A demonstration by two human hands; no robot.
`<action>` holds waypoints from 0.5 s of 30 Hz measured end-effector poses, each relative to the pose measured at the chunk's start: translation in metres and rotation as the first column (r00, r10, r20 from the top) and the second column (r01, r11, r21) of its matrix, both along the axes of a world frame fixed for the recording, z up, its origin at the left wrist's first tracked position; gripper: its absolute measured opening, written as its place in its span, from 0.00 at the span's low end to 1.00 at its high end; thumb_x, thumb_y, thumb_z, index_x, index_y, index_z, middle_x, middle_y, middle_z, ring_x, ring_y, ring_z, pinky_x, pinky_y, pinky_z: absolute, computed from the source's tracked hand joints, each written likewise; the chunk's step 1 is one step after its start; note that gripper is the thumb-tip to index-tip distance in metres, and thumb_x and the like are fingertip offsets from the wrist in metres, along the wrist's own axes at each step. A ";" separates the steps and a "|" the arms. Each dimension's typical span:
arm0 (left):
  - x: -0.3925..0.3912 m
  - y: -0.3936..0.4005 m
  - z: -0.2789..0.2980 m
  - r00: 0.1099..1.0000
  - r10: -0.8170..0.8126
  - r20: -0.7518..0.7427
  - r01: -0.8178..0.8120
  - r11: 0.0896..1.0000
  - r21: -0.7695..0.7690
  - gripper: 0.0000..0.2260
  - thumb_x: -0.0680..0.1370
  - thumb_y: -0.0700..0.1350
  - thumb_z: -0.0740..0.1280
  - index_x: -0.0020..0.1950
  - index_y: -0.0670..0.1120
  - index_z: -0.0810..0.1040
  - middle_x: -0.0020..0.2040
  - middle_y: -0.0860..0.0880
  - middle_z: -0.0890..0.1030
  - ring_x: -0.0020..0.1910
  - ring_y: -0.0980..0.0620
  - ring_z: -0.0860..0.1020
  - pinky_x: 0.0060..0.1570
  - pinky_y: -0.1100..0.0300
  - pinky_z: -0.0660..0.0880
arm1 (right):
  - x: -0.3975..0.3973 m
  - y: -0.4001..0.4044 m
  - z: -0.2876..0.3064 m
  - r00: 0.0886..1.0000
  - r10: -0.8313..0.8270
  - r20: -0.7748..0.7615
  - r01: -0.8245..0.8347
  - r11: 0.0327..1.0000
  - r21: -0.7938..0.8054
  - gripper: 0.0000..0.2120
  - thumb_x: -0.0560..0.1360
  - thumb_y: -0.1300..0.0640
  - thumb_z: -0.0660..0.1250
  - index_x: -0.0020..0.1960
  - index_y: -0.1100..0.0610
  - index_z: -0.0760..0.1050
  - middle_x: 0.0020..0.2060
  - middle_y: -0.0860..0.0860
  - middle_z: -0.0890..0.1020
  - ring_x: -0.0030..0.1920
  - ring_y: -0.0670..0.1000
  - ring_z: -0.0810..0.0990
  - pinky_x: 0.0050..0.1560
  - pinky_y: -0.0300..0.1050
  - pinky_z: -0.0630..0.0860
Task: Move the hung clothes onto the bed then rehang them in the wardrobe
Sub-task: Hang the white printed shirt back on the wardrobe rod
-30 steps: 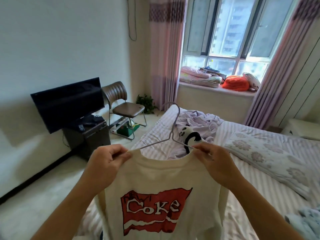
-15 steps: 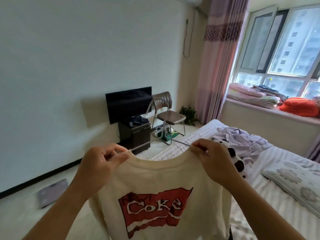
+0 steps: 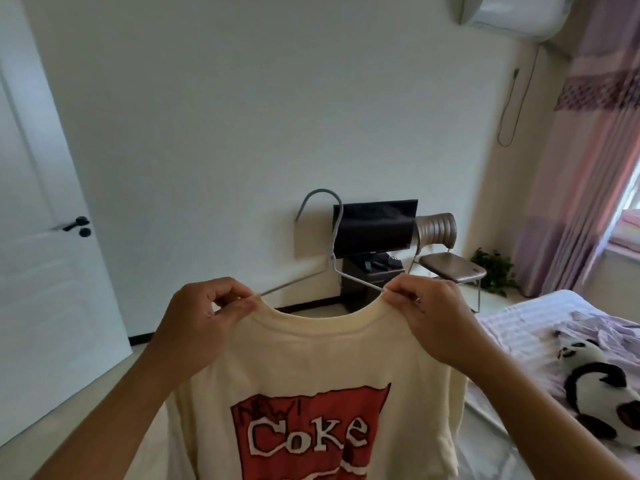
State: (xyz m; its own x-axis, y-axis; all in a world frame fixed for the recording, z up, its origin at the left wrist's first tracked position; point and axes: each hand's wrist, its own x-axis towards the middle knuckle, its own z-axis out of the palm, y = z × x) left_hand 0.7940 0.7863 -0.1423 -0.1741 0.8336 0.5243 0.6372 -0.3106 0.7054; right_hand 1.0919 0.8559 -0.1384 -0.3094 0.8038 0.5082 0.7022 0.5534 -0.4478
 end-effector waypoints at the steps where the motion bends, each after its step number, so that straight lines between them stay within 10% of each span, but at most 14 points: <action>1: -0.015 -0.013 0.000 0.999 0.031 0.007 -0.031 1.000 0.002 0.05 0.74 0.43 0.73 0.39 0.53 0.83 0.37 0.59 0.80 0.30 0.63 0.75 0.32 0.74 0.69 | -0.016 -0.006 0.001 1.000 0.026 0.002 -0.026 1.000 0.002 0.05 0.79 0.54 0.66 0.47 0.47 0.81 0.38 0.41 0.81 0.44 0.38 0.77 0.44 0.28 0.72; 15: -0.204 -0.232 0.006 0.900 0.422 0.105 -0.422 0.906 -0.025 0.04 0.74 0.44 0.74 0.41 0.52 0.85 0.38 0.56 0.81 0.32 0.63 0.76 0.34 0.74 0.69 | -0.259 -0.122 0.010 0.930 0.368 -0.008 -0.368 0.930 -0.019 0.05 0.79 0.53 0.66 0.49 0.49 0.81 0.39 0.39 0.81 0.42 0.40 0.79 0.47 0.40 0.78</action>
State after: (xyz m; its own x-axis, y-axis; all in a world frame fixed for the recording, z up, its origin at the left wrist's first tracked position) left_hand 0.5897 0.5542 -0.1366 -0.5639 0.6704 0.4823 0.6304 -0.0278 0.7758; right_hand 0.8333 0.7335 -0.1283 -0.5832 0.6440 0.4951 0.4491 0.7635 -0.4641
